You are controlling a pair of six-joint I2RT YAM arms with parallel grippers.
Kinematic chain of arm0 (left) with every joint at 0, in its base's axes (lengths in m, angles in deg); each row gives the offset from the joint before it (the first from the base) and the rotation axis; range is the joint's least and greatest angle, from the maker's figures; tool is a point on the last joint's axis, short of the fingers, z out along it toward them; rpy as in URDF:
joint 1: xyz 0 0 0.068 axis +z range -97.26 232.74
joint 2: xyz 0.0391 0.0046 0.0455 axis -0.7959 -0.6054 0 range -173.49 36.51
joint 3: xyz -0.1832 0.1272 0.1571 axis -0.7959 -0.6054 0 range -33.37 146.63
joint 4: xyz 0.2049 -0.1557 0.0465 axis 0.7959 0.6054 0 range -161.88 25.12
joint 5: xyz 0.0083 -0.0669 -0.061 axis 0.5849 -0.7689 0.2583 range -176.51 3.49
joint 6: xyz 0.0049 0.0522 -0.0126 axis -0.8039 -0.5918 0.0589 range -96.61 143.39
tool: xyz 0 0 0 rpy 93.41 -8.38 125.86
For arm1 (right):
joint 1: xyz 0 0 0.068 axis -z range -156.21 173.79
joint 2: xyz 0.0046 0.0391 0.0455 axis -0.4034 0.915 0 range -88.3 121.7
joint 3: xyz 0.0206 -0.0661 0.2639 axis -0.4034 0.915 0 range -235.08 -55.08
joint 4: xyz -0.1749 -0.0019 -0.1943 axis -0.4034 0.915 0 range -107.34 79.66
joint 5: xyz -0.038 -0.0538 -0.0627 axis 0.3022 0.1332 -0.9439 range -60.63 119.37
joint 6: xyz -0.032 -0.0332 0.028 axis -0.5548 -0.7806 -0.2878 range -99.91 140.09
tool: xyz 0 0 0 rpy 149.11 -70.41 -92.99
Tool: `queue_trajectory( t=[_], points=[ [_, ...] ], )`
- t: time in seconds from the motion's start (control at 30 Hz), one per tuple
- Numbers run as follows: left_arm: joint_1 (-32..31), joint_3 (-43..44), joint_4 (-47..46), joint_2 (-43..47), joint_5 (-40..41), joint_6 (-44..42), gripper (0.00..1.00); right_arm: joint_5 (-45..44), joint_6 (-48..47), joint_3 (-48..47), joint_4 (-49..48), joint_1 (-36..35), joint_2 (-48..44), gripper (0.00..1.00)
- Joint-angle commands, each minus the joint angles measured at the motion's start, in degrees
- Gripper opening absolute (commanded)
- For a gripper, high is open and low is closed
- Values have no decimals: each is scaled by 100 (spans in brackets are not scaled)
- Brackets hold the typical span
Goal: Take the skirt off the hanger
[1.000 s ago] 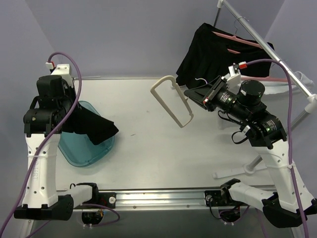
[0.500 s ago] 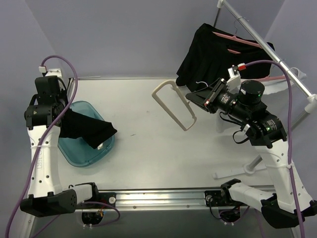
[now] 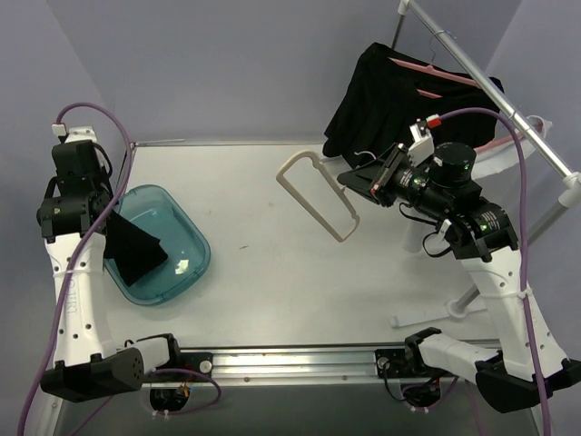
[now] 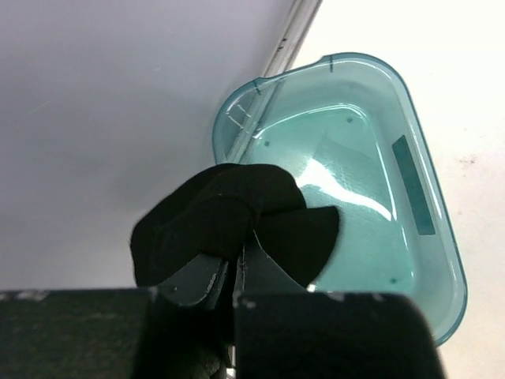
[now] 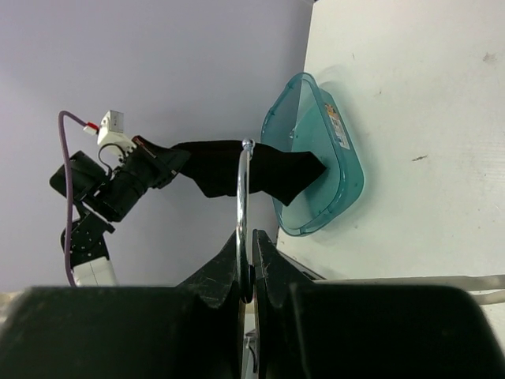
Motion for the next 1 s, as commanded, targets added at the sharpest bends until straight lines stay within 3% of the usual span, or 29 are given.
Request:
queue_trajectory(
  t=[0.0, 0.07, 0.1, 0.2, 0.33, 0.5, 0.83, 0.97],
  points=[
    [52, -243, -546, 136, -510, -26, 2, 250, -89, 18, -242, 82, 14, 0],
    [52, -446, -721, 127, -983, 194, 2, 267, -89, 35, -277, 91, 32, 0],
    [52, -578, -957, 127, -1743, 186, 2, 259, -132, 35, -268, 91, 58, 0],
    [52, -851, -1082, -118, -2818, 387, 2, 215, -238, 35, -198, 108, 76, 0],
    [52, -1062, -1328, -347, -3630, 659, 2, 188, -282, 105, -128, 126, 32, 0],
    [131, -1518, -1434, -558, -3667, 950, 3, 153, -449, 44, 135, 143, 32, 0],
    [727, -2609, -1469, -628, -2990, 1696, 5, -32, -678, 140, 662, 170, -73, 0],
    [1009, -2715, -1487, -752, -3227, 2065, 13, -163, -897, 150, 1014, 170, -108, 0]
  ],
)
